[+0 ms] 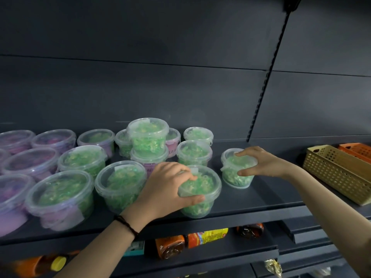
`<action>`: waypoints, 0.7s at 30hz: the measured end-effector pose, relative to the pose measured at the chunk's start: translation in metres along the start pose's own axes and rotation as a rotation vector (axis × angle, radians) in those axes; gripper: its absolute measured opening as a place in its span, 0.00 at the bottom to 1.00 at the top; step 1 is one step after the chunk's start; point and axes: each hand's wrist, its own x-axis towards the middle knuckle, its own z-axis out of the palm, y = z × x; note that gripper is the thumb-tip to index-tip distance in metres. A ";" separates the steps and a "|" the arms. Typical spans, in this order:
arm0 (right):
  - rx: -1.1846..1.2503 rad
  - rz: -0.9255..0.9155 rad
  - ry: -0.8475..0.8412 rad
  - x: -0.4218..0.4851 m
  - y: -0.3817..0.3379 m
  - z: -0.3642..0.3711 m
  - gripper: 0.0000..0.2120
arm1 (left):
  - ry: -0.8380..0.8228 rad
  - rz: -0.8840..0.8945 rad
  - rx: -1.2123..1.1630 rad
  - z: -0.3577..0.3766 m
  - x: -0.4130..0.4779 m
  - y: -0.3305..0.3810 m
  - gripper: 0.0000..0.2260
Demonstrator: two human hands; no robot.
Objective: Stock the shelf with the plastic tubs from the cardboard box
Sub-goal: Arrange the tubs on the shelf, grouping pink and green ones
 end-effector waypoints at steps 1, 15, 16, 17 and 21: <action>-0.017 -0.005 -0.025 -0.001 -0.003 0.000 0.27 | -0.004 -0.013 0.035 -0.005 -0.005 -0.002 0.31; -0.194 -0.186 0.005 0.004 -0.074 0.039 0.31 | -0.208 -0.267 0.185 -0.032 -0.039 -0.027 0.35; -0.214 -0.220 0.019 0.010 -0.082 0.045 0.30 | -0.215 -0.277 0.170 -0.032 -0.040 -0.027 0.35; -0.230 -0.235 0.006 0.016 -0.090 0.051 0.29 | -0.216 -0.285 0.156 -0.032 -0.041 -0.027 0.35; -0.324 -0.205 -0.032 0.031 -0.107 0.064 0.28 | -0.226 -0.294 0.113 -0.036 -0.042 -0.026 0.36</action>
